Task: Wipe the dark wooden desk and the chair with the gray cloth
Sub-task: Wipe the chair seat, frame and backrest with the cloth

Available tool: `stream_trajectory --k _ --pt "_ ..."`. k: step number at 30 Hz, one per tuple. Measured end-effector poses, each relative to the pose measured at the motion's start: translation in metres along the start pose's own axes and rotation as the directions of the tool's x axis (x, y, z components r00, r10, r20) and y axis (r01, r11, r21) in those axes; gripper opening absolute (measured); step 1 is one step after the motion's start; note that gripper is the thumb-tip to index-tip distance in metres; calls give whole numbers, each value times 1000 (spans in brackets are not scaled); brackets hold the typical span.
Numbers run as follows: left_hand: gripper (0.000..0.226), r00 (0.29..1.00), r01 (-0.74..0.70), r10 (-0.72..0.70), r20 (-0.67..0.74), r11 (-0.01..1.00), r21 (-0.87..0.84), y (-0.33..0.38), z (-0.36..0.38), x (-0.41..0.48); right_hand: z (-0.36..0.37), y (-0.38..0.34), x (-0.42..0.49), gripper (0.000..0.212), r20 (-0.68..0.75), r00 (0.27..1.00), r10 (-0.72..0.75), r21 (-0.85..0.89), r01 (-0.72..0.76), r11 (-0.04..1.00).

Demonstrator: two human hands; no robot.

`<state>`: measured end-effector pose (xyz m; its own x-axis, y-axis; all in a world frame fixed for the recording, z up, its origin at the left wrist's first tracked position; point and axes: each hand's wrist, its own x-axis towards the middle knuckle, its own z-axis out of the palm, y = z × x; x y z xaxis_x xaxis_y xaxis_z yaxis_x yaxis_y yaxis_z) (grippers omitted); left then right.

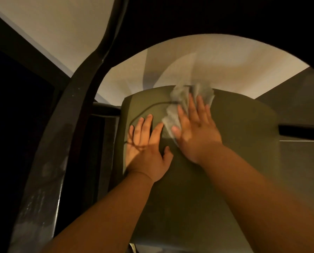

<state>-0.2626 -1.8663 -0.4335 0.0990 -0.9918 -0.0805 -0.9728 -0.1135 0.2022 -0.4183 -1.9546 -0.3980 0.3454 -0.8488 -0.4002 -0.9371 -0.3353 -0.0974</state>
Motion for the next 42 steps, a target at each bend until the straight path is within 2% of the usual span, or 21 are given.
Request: stream_trajectory --k 2,4,7,9,11,14,16,18,20,24,26,30,34,38,42 --pt "78 1000 9 -9 24 1000 -11 1 -1 1 14 27 -24 77 -4 1000 -27 -17 27 1000" --pt "78 999 16 -16 28 1000 0 2 -2 1 21 67 -37 84 -54 988 143 -24 -144 989" --pt "78 1000 4 -4 17 1000 19 2 -3 0 21 109 -48 93 -37 899 437 57 -435 899" --pt "78 1000 -3 3 7 999 39 2 -4 0 19 104 -49 94 -29 852 522 123 -516 848" --pt "78 1000 -2 2 1 998 64 2 -3 0 18 83 -47 91 -19 855 519 161 -509 845" --pt "77 1000 -14 14 3 998 61 1 -4 1 27 64 -57 82 -34 939 341 60 -339 939" --pt "76 1000 -16 16 -4 999 48 1 -5 1 26 78 -67 87 -36 969 244 8 -244 970" --pt "76 1000 -17 17 -11 998 64 3 -6 0 20 106 -70 95 -16 955 295 2 -295 955" --pt "76 1000 -15 17 -26 997 81 4 -6 -1 14 123 -64 99 22 901 432 82 -433 898" --pt "76 999 -15 17 -33 998 63 4 -6 -1 24 100 -62 97 8 813 582 206 -570 795" --pt "76 999 -17 19 -43 999 52 5 -7 -2 37 79 -81 96 -16 808 588 209 -573 793" --pt "76 999 -14 17 -44 997 72 6 -6 -2 60 51 -120 96 -43 861 507 152 -496 855" --pt "73 997 -26 28 -69 999 32 5 -5 -2 48 83 -96 101 -59 876 478 103 -471 876" --pt "70 996 -24 23 -81 1000 -5 5 -4 -2 42 92 -86 97 -66 847 528 175 -511 842" --pt "70 998 -16 15 -64 1000 -13 5 -4 -2 74 56 -139 96 -82 854 514 211 -489 846"
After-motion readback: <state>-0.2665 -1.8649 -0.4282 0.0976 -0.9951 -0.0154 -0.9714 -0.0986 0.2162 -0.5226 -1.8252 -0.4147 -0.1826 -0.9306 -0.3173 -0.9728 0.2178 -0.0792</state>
